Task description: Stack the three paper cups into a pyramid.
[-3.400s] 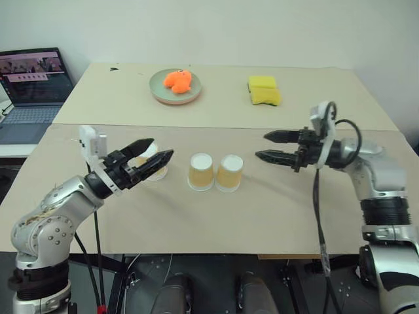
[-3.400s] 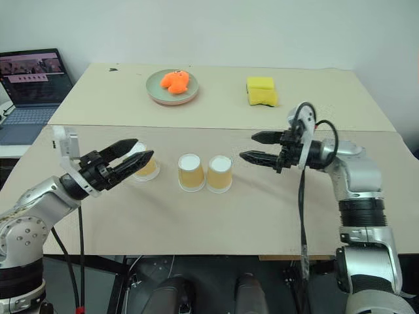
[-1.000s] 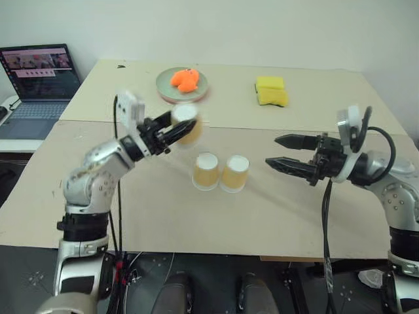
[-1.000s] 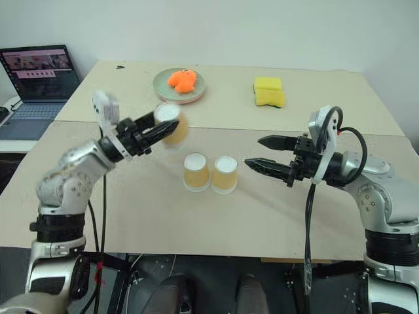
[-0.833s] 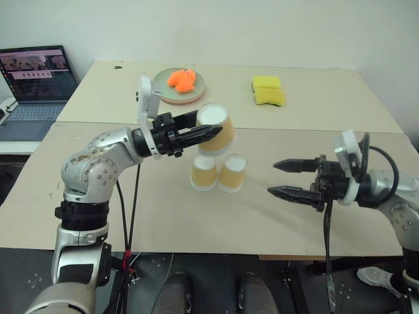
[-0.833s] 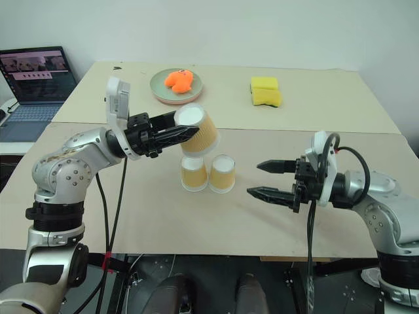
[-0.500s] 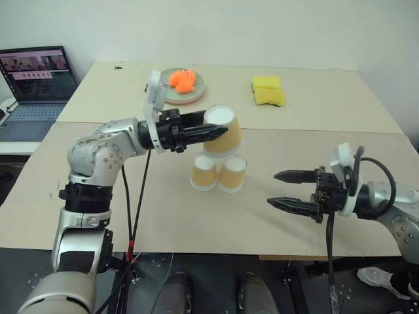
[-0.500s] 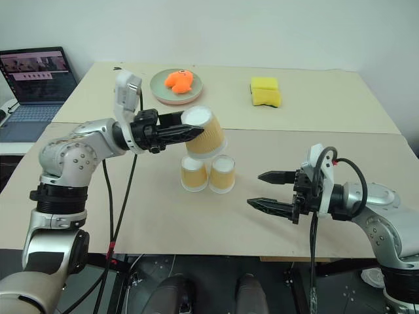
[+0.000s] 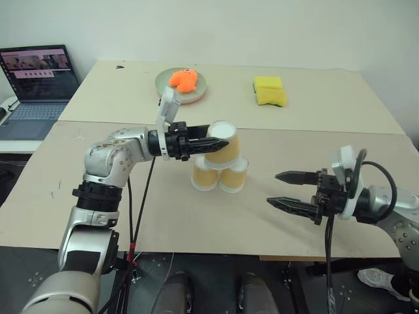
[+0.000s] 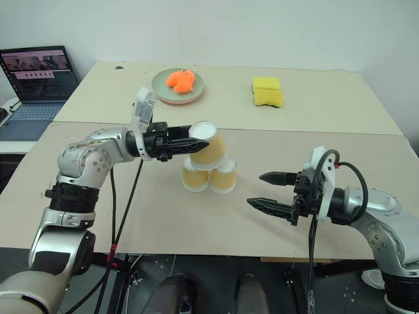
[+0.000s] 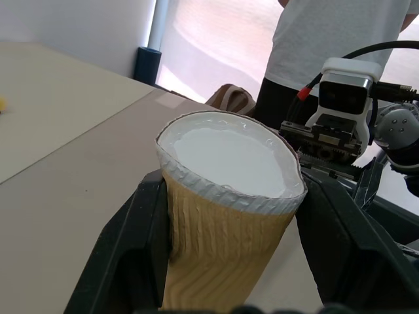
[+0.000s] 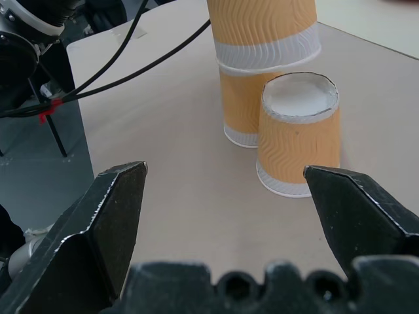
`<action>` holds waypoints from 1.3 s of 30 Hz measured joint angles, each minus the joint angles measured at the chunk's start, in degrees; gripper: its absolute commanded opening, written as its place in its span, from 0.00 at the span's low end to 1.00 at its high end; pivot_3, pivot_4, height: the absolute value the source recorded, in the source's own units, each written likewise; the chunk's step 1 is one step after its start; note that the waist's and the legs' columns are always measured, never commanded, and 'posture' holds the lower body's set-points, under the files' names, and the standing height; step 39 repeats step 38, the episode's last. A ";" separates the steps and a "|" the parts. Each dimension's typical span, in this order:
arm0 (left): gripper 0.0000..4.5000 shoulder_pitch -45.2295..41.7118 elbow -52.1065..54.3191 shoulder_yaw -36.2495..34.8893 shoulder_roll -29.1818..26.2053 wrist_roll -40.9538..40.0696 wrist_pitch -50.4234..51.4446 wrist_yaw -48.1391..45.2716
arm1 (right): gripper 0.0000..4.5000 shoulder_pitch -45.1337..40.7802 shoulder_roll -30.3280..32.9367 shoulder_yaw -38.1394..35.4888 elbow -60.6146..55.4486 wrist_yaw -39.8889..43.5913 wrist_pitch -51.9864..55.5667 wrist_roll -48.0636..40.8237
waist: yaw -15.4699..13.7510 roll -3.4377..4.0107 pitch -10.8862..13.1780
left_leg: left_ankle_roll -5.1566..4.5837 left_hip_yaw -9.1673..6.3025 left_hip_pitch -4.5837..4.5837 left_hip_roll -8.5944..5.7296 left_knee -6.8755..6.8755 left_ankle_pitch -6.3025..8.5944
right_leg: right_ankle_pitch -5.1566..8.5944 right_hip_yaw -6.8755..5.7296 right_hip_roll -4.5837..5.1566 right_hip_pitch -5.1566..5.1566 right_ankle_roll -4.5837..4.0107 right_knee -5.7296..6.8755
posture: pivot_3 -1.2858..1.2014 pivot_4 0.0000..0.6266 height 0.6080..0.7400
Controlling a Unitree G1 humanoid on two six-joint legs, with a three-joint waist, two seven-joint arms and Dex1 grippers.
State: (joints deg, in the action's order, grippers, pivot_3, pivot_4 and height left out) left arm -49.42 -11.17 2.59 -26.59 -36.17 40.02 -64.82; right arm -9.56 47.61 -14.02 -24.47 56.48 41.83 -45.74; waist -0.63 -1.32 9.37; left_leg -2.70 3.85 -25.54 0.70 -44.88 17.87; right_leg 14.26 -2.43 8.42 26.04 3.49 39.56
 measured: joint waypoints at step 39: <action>0.97 22.51 23.28 -25.95 -1.06 -5.15 4.35 37.16 | 1.00 -7.68 -8.84 1.76 10.58 -12.23 -8.89 10.52 | 0.09 -0.10 0.02 | 0.18 0.01 0.19 0.01 0.01 -0.10 | -0.01 0.06 0.01 -0.06 -0.01 0.18 | 0.52 0.24 0.49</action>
